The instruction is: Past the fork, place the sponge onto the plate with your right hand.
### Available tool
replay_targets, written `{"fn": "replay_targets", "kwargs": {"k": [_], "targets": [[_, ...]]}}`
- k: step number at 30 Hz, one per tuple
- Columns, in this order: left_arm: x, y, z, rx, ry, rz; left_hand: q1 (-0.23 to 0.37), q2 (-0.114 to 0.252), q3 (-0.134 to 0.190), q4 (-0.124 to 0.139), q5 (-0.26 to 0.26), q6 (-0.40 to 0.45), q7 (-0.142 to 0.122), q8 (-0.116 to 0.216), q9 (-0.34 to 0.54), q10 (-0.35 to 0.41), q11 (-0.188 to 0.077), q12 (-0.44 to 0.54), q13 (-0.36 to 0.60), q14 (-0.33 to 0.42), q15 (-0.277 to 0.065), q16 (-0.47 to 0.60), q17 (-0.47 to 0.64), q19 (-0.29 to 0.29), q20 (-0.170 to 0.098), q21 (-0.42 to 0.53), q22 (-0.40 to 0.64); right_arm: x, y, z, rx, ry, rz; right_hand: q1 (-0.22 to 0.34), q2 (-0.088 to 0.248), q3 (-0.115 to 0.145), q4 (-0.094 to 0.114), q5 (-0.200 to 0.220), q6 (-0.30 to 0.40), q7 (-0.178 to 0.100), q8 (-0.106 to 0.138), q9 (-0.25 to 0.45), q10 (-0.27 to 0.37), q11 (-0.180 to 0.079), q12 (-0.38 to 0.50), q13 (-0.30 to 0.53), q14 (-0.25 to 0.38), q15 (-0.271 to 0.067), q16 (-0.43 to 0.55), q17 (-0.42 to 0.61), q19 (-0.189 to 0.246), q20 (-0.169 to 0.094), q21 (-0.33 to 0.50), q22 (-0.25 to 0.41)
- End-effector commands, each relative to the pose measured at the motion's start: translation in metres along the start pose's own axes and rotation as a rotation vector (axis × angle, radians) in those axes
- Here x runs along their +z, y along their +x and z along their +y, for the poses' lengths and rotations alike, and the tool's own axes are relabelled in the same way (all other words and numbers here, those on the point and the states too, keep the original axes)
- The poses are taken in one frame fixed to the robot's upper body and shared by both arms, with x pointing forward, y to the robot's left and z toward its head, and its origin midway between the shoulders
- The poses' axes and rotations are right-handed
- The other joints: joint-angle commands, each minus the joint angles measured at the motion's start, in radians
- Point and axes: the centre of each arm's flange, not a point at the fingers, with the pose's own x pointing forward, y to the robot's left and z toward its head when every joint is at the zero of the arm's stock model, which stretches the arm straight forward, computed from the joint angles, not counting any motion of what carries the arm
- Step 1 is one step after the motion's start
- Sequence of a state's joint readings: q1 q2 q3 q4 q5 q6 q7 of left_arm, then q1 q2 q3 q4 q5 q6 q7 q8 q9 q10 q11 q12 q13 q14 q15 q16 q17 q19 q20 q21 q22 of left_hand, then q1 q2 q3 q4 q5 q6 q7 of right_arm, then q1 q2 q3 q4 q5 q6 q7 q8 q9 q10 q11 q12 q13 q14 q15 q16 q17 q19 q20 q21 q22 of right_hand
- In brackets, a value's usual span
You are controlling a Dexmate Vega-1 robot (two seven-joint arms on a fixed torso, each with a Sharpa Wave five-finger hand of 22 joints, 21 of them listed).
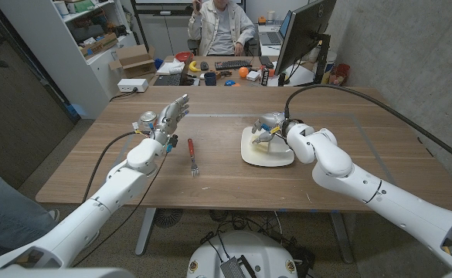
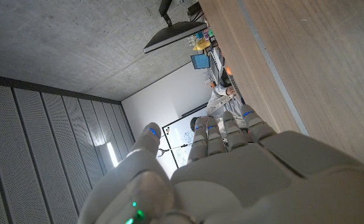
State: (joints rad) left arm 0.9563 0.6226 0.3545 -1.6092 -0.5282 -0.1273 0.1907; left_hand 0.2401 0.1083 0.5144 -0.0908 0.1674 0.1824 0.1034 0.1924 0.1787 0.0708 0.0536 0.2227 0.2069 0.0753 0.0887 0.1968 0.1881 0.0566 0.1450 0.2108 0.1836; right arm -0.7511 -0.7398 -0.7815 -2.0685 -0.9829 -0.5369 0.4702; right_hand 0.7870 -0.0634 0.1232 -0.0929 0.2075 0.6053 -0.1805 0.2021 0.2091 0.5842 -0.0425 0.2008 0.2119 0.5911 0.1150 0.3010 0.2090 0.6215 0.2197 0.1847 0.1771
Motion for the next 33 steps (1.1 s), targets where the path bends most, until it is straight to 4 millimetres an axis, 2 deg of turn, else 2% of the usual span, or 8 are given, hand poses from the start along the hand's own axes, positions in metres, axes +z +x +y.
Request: {"fn": "replay_targets", "kwargs": {"k": [1, 12, 21, 25, 26, 28, 31, 33], "targets": [[-0.001, -0.001, 0.001, 0.006, 0.001, 0.007, 0.003, 0.009, 0.005, -0.002, 0.008, 0.011, -0.001, 0.002, 0.006, 0.008, -0.005, 0.002, 0.005, 0.005, -0.001, -0.001, 0.003, 0.002, 0.005, -0.002, 0.002, 0.000, 0.001, -0.002, 0.022, 0.005, 0.013, -0.026, -0.010, -0.017, 0.006, 0.020, -0.034, 0.007, -0.013, -0.001, -0.044, 0.014, -0.012, 0.001, -0.038, 0.022, -0.024, -0.002, -0.024, 0.000, -0.001, 0.001], [0.001, 0.000, 0.003, 0.004, 0.007, 0.012, 0.002, 0.010, 0.006, -0.001, 0.008, 0.015, -0.001, 0.003, 0.006, 0.011, -0.004, 0.003, 0.005, 0.008, 0.000, 0.000, 0.003, 0.004, 0.006, -0.002, 0.002, -0.006, -0.005, -0.009, -0.007, 0.027, 0.011, -0.043, -0.020, -0.031, 0.013, 0.035, -0.086, 0.008, -0.023, -0.002, -0.078, 0.030, -0.015, 0.000, -0.064, 0.048, -0.044, -0.004, -0.041, 0.000, 0.000, 0.001], [0.019, -0.006, 0.002, -0.014, 0.006, -0.038, 0.003, 0.012, 0.008, -0.001, 0.008, 0.016, 0.000, 0.003, 0.006, 0.013, -0.001, 0.003, 0.005, 0.009, 0.001, 0.000, 0.003, 0.004, 0.007, -0.002, 0.002, -0.012, -0.044, -0.046, -0.187, 0.075, 0.012, -0.048, -0.013, -0.033, 0.017, 0.041, -0.088, 0.008, -0.018, -0.003, -0.065, 0.029, -0.006, -0.001, -0.058, 0.033, -0.043, -0.002, -0.045, 0.000, 0.001, 0.001], [0.031, -0.011, 0.002, -0.015, 0.065, -0.070, 0.006, 0.018, 0.012, -0.001, 0.009, 0.016, 0.002, 0.003, 0.006, 0.015, 0.003, 0.004, 0.005, 0.011, 0.003, 0.000, 0.003, 0.006, 0.009, -0.001, 0.002, -0.021, -0.067, -0.058, -0.340, 0.234, -0.035, -0.052, -0.005, -0.032, 0.021, 0.045, -0.087, 0.011, -0.015, -0.003, -0.060, 0.029, -0.003, -0.001, -0.051, 0.023, -0.041, -0.001, -0.044, -0.001, 0.003, 0.002], [0.032, -0.012, 0.002, -0.017, 0.073, -0.078, 0.006, 0.020, 0.013, -0.001, 0.009, 0.016, 0.003, 0.003, 0.006, 0.015, 0.004, 0.004, 0.005, 0.011, 0.004, 0.001, 0.003, 0.006, 0.009, -0.001, 0.002, -0.023, -0.070, -0.059, -0.376, 0.284, -0.061, -0.064, -0.003, -0.037, 0.028, 0.048, -0.090, 0.011, -0.012, -0.004, -0.050, 0.039, 0.002, -0.002, -0.014, 0.001, -0.029, -0.001, -0.029, -0.004, 0.012, 0.003], [0.033, -0.012, 0.003, -0.008, 0.095, -0.092, 0.007, 0.021, 0.014, -0.001, 0.010, 0.016, 0.003, 0.002, 0.006, 0.016, 0.004, 0.004, 0.005, 0.012, 0.005, 0.001, 0.002, 0.006, 0.010, -0.001, 0.002, -0.025, -0.077, -0.062, -0.437, 0.374, -0.112, -0.070, -0.003, -0.042, 0.031, 0.052, -0.075, 0.012, -0.004, -0.005, -0.039, 0.040, 0.007, -0.003, 0.024, -0.009, -0.019, -0.002, -0.004, -0.008, 0.022, 0.004], [0.030, -0.011, 0.004, -0.023, 0.065, -0.098, 0.009, 0.024, 0.016, -0.001, 0.010, 0.015, 0.004, 0.002, 0.006, 0.016, 0.005, 0.004, 0.005, 0.013, 0.006, 0.001, 0.002, 0.007, 0.009, -0.001, 0.002, -0.030, -0.078, -0.064, -0.467, 0.481, -0.168, -0.085, -0.007, -0.051, 0.037, 0.052, -0.074, 0.012, -0.003, -0.005, -0.035, 0.043, 0.007, -0.004, 0.023, -0.004, -0.024, -0.003, 0.021, -0.011, 0.031, 0.004], [0.031, -0.012, 0.004, -0.028, 0.080, -0.101, 0.010, 0.025, 0.017, -0.001, 0.011, 0.014, 0.004, 0.001, 0.006, 0.016, 0.004, 0.004, 0.005, 0.013, 0.006, 0.000, 0.002, 0.007, 0.009, -0.001, 0.002, -0.041, -0.073, -0.061, -0.500, 0.637, -0.272, -0.102, -0.005, -0.059, 0.046, 0.053, -0.084, 0.015, -0.005, -0.006, -0.049, 0.050, 0.002, -0.005, -0.016, 0.007, -0.045, -0.003, 0.046, -0.007, 0.036, 0.003]]}}
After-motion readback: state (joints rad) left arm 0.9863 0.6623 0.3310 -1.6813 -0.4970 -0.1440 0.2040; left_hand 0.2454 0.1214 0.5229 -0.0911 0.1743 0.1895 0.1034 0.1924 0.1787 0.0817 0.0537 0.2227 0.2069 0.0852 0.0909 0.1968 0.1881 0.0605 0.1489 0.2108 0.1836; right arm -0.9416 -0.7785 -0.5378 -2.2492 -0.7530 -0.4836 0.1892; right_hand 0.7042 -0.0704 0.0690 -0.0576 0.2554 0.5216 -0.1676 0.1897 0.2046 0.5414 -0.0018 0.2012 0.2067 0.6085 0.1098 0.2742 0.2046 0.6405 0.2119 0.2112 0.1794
